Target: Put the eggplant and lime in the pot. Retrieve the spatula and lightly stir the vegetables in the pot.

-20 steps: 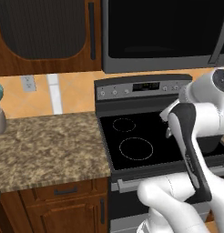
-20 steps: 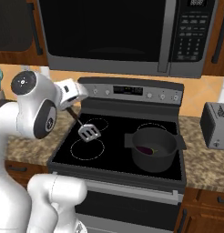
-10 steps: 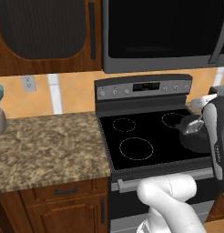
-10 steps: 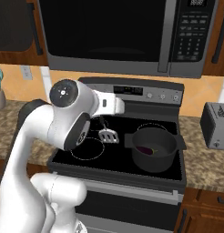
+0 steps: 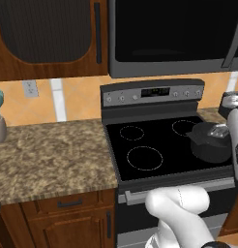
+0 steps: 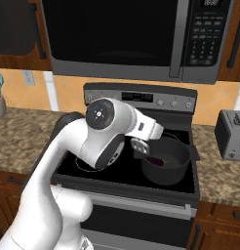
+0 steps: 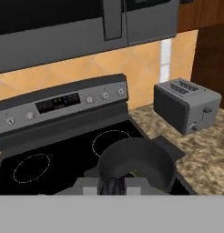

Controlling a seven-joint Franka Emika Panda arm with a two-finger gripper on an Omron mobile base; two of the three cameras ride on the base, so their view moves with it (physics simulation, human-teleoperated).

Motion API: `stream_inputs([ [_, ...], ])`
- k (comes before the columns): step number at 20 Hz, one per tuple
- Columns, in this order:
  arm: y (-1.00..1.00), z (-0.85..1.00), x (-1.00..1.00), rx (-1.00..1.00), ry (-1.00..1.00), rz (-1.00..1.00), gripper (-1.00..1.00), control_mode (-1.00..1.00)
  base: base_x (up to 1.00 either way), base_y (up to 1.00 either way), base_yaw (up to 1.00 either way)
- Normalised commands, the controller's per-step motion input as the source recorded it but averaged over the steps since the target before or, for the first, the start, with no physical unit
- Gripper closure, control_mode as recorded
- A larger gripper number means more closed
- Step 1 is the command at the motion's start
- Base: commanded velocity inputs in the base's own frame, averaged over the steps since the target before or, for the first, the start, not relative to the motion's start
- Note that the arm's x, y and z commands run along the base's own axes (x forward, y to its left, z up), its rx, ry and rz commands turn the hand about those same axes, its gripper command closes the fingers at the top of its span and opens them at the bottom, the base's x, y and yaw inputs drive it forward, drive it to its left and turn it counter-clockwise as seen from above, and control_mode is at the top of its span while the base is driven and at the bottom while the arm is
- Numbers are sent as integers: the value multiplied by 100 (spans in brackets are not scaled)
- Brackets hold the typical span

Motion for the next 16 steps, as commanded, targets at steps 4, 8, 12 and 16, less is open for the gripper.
stream_inputs([
  [4, -71, -3, 26, 29, 9, -29, 100, -100, 0, 0, 0],
  [8, -50, -31, 2, 27, 0, -25, 100, -100, 0, 0, 0],
  [12, -18, -50, 4, 24, -4, -20, 100, -100, 0, 0, 0],
  [16, -1, -38, 29, 16, -16, -13, 100, -100, 0, 0, 0],
])
